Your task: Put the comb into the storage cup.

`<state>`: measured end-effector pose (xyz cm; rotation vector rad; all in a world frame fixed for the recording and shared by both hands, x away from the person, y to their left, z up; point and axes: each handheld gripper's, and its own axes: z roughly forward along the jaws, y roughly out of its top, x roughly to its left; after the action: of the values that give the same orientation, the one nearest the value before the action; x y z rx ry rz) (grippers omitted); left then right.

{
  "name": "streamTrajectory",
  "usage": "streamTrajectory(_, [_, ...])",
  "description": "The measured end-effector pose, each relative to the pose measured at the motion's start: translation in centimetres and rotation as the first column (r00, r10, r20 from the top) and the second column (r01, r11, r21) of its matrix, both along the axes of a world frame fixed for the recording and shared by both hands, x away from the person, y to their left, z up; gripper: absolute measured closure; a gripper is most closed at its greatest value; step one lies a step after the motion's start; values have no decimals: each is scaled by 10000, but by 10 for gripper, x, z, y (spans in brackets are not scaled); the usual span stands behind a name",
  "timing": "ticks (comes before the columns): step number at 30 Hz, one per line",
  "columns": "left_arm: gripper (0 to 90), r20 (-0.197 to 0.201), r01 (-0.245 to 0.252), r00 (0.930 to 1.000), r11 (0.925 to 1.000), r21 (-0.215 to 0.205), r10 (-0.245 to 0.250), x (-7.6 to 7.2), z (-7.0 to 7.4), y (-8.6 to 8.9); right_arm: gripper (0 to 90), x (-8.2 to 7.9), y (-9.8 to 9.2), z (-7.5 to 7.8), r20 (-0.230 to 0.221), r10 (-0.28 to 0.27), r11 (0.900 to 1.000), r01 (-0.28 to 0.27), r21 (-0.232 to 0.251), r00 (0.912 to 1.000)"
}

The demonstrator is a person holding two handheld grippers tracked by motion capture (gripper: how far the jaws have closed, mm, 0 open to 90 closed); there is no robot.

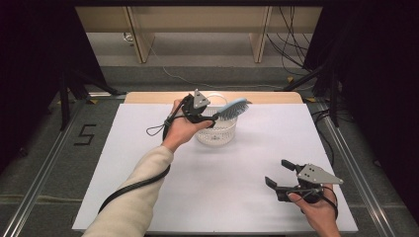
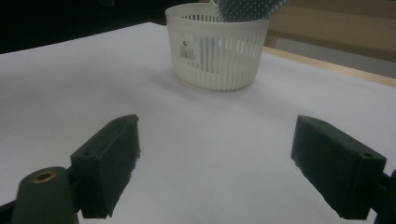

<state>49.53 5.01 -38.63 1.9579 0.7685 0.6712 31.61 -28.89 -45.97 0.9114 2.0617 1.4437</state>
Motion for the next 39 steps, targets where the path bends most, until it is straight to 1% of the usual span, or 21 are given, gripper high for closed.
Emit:
streamTrajectory(2, [284, -79, 55, 10000, 9999, -89, -55, -4, 2, 4, 161, 0, 0, 0, 33, 1, 10000, -1, -13, 10000])
streamTrajectory(6, [188, -308, 114, 9995, 9998, -173, -119, -12, 4, 11, 162, 0, 0, 0, 15, -25, 10000, 25, -33, 10000])
streamTrajectory(8, [149, -342, 107, 9993, 9997, -224, -115, -16, 6, 15, 161, 0, 0, 0, 31, -35, 10000, 35, -5, 10000])
streamTrajectory(9, [144, -351, 120, 9993, 9997, -207, -127, -18, 7, 18, 161, 0, 0, 0, 32, -43, 10000, 43, -9, 10000])
streamTrajectory(11, [95, -404, 60, 9992, 9998, -163, -67, -22, 8, 22, 161, 0, 0, 0, 24, -59, 10000, 59, -3, 10000])
streamTrajectory(13, [56, -375, 11, 9993, 10000, -51, -12, -26, 8, 27, 161, 0, 0, 0, 29, -57, 10000, 57, -8, 10000])
streamTrajectory(17, [2, -410, -95, 9991, 10000, -26, 93, -34, 8, 37, 161, 0, 0, 0, 42, -85, 10000, 85, -34, 10000])
streamTrajectory(20, [0, -398, -87, 9992, 10000, -6, 87, -42, 8, 45, 161, 1, 0, 0, 29, -115, 9999, 115, -58, 9999])
streamTrajectory(24, [0, -369, -152, 9992, 9998, -92, 149, -51, 7, 57, 161, 1, 0, 0, 44, -127, 9999, 128, -48, 9999])
streamTrajectory(26, [0, -359, -239, 9991, 9995, -205, 232, -56, 7, 64, 161, 1, 0, 0, 40, -135, 9999, 136, -74, 9999])
streamTrajectory(31, [0, -273, -396, 9989, 9989, -249, 389, -62, 5, 76, 161, 1, -1, 0, 42, -155, 9999, 155, -61, 9999])
streamTrajectory(35, [0, -390, -406, 9985, 9984, -395, 390, -66, 3, 82, 161, 1, -1, 0, 34, -178, 9998, 179, -65, 9998])
streamTrajectory(39, [0, -510, -352, 9982, 9984, -440, 329, -72, 1, 86, 161, 1, -1, 0, 28, -188, 9998, 189, -46, 9998])
